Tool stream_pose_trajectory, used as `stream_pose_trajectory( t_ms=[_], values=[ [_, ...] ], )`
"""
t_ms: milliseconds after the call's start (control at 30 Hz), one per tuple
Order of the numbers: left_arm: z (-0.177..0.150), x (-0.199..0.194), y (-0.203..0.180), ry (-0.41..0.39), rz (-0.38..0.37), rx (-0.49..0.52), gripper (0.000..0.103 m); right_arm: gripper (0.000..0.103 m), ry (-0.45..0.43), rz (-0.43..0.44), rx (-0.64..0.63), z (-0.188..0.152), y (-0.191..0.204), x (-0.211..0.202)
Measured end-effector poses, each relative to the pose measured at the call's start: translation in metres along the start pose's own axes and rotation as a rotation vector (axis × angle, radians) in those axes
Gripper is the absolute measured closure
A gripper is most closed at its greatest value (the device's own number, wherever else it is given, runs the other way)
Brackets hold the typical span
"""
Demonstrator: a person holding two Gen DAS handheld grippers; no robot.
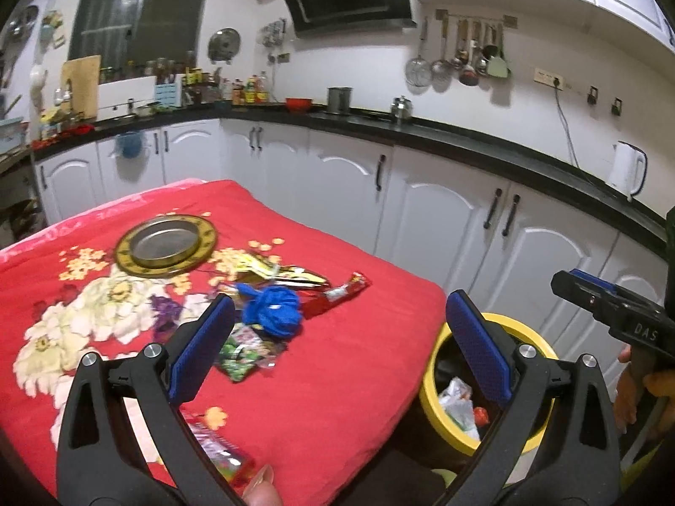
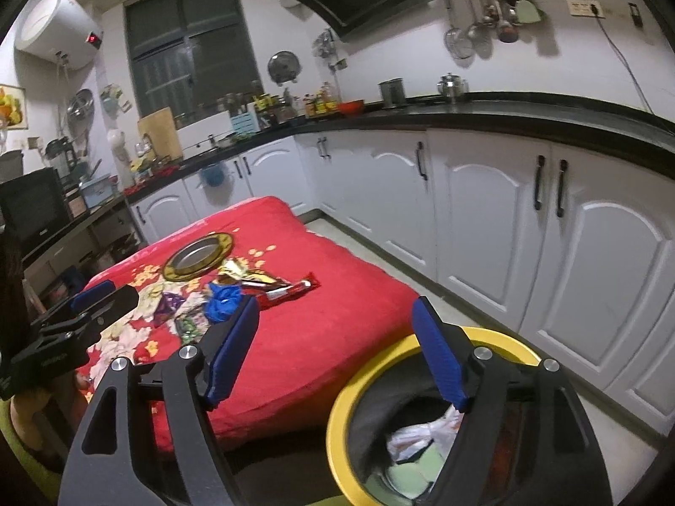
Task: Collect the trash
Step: 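Move both tools back over the blanket toward the candy tube and blue glove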
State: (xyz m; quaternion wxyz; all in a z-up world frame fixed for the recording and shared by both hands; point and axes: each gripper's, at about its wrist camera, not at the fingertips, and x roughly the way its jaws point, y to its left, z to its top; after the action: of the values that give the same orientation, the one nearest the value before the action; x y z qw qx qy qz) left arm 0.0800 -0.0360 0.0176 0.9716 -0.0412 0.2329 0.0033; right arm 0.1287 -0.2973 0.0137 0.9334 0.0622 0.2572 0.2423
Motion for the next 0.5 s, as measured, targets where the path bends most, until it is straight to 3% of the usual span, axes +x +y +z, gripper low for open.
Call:
stream_pose_trajectory(
  t_ms=[500],
  values=[
    [-0.004,-0.026,0.061,-0.014,0.149,-0.101,0.011,0.03,0.053,0.136,-0.084,0.024,0.066,0.047]
  ],
)
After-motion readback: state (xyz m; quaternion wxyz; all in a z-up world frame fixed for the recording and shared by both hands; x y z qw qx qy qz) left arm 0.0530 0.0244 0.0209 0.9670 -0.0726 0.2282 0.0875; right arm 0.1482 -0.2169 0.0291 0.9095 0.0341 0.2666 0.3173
